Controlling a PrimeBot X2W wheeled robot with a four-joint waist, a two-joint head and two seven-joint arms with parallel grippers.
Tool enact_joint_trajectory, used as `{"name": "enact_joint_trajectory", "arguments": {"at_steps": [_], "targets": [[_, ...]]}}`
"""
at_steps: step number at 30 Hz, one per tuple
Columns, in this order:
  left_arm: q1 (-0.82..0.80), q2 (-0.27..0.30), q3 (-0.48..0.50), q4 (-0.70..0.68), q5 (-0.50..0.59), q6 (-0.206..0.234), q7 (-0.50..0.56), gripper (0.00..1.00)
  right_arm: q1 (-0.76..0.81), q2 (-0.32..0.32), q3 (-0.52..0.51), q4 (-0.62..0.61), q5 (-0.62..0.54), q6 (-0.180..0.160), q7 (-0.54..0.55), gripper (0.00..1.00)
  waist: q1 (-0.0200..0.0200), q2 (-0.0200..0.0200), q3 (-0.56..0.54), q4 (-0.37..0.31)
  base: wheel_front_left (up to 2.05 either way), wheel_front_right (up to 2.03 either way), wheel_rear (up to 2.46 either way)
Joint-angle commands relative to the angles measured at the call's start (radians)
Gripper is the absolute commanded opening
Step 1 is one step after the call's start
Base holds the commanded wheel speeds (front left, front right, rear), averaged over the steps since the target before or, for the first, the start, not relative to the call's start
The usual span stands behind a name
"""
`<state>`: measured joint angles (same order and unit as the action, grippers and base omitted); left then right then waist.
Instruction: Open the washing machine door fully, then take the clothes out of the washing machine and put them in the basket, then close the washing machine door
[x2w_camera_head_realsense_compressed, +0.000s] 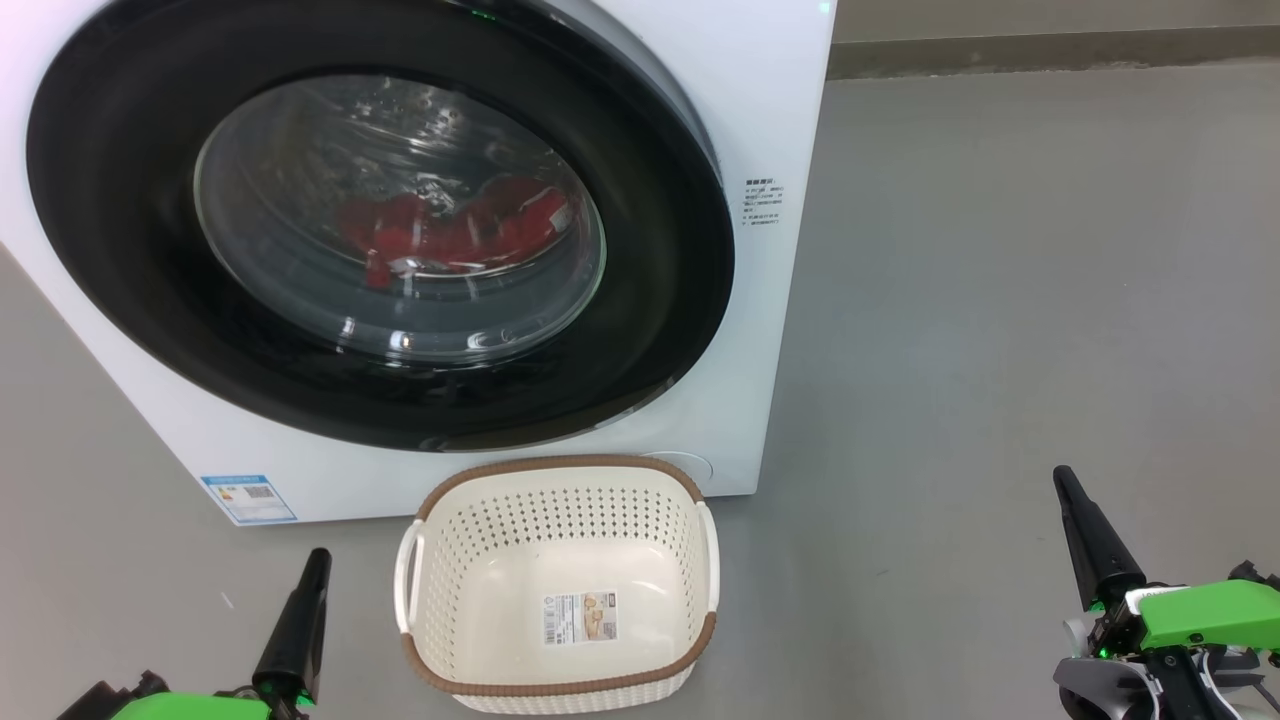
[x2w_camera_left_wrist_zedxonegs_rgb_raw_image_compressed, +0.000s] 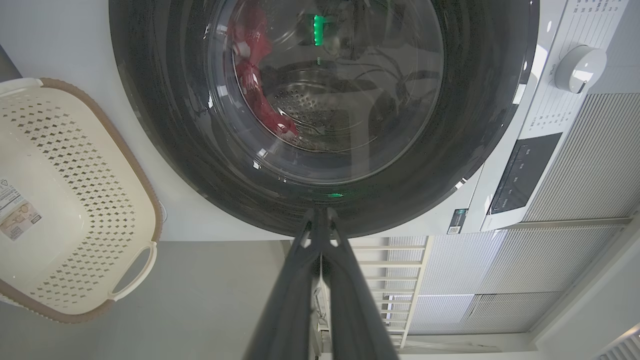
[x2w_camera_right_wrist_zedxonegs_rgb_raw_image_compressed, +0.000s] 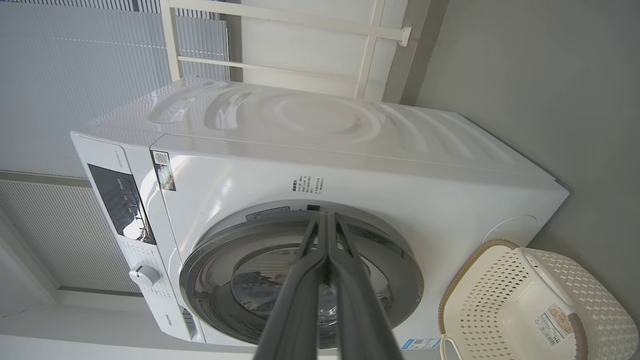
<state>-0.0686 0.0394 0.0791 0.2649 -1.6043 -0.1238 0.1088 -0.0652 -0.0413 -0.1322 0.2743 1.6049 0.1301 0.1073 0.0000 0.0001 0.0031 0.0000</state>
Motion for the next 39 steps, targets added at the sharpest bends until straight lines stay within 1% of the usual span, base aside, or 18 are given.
{"name": "enact_joint_trajectory", "arguments": {"at_steps": [1, 22, 23, 26, 29, 33, 36, 37, 39], "targets": [[-0.039, 0.011, 0.034, -0.02, -0.005, -0.007, 0.004, 0.0, -0.043, -0.009, 0.019, -0.03, 0.004, 0.001, 0.006, 0.0, 0.0, -0.0001, 0.0, 0.0, 0.0, 0.0, 0.0], [-0.039, 0.011, 0.034, -0.02, -0.005, -0.007, 0.004, 0.0, -0.043, -0.009, 0.019, -0.03, 0.004, 0.001, 0.006, 0.0, 0.0, -0.0001, 0.0, 0.0, 0.0, 0.0, 0.0], [0.0, 0.0, 0.0, 0.0, 0.0, 0.0, 0.0, 1.0, 0.0, 0.0, 0.0, 0.0, 0.0, 0.0, 0.0, 1.0, 0.0, -0.0001, 0.0, 0.0, 0.0, 0.0, 0.0], [0.018, -0.007, -0.005, 0.032, 0.001, 0.0, 0.0, 1.0, 0.019, 0.012, 0.004, 0.034, 0.0, 0.0, -0.001, 1.0, 0.0, -0.0001, 0.0, 0.0, 0.0, 0.0, 0.0], [0.023, -0.008, -0.006, 0.027, 0.003, 0.0, -0.007, 1.0, 0.024, 0.013, 0.011, 0.034, 0.0, 0.0, -0.008, 1.0, 0.0002, -0.0001, 0.001, 0.0, 0.0, 0.0, 0.0], [0.026, -0.005, -0.009, 0.016, 0.013, 0.0, -0.019, 1.0, 0.026, 0.012, 0.022, 0.028, -0.008, 0.0, -0.02, 1.0, 0.0023, -0.0001, -0.002, 0.001, 0.0, 0.0, 0.0], [0.029, 0.002, -0.015, 0.008, 0.037, 0.0, -0.029, 1.0, 0.028, 0.005, 0.033, 0.024, -0.032, 0.0, -0.03, 1.0, 0.0007, -0.0001, -0.001, 0.001, 0.0, 0.0, 0.0], [0.031, 0.005, -0.015, 0.003, 0.061, 0.0, -0.035, 1.0, 0.028, 0.001, 0.038, 0.022, -0.056, 0.0, -0.036, 1.0, 0.0002, -0.0001, 0.001, 0.002, 0.0, 0.0, 0.0], [0.032, 0.006, -0.016, -0.003, 0.089, 0.0, -0.041, 1.0, 0.029, 0.0, 0.041, 0.02, -0.081, 0.0, -0.042, 1.0, 0.0001, -0.0001, 0.001, 0.002, 0.0, 0.0, 0.0]]}}
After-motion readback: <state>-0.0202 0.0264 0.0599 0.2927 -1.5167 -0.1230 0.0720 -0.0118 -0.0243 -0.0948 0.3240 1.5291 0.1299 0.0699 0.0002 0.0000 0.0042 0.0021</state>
